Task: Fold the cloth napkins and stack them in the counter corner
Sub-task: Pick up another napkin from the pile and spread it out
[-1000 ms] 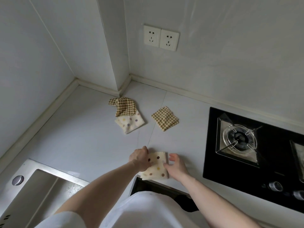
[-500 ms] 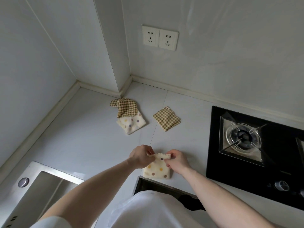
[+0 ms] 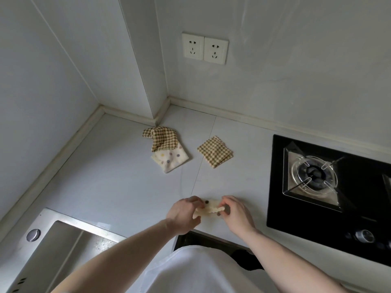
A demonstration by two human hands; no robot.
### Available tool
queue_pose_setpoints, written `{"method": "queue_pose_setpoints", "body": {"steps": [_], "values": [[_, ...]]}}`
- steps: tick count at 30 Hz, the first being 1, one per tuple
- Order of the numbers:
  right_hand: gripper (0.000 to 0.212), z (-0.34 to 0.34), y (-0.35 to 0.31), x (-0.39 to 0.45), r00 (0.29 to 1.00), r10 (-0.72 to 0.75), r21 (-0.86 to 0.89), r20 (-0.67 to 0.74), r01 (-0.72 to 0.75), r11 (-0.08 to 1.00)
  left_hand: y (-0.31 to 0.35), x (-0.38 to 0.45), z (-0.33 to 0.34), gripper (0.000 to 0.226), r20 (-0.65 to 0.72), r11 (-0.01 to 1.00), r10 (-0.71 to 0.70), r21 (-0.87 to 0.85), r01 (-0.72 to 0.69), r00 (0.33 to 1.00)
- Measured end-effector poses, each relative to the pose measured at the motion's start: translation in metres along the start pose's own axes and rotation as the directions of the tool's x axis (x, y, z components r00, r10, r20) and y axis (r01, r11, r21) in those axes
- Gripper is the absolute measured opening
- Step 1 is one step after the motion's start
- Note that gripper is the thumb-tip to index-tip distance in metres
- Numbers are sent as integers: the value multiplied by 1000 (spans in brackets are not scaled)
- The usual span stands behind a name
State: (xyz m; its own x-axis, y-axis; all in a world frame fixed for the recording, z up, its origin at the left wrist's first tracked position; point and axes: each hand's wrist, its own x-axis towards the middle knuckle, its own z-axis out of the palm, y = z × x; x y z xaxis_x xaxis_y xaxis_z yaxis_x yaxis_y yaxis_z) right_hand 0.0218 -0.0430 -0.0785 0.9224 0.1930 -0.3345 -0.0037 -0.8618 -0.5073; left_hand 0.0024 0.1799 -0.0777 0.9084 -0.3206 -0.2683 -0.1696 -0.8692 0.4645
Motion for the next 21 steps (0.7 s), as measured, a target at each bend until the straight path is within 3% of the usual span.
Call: {"method": "queue_pose_setpoints", "body": {"steps": [5, 11, 17, 21], "values": [[17, 4, 14, -6, 1000, -10, -62, 17, 11, 998, 4, -9, 13, 51, 12, 998, 49, 36, -50, 999], [21, 10, 12, -11, 998, -1, -96, 62, 7, 995, 6, -8, 18, 51, 78, 998, -12, 66, 7, 997], [23, 18, 0, -9, 992, 111, 2, 55, -112, 994, 10, 3, 14, 26, 102, 935, -278, -200, 293, 955], [17, 21, -1, -7, 973, 220, 109, 62, -226, 968, 12, 7, 14, 29, 81, 883, -410, -216, 418, 908]]}}
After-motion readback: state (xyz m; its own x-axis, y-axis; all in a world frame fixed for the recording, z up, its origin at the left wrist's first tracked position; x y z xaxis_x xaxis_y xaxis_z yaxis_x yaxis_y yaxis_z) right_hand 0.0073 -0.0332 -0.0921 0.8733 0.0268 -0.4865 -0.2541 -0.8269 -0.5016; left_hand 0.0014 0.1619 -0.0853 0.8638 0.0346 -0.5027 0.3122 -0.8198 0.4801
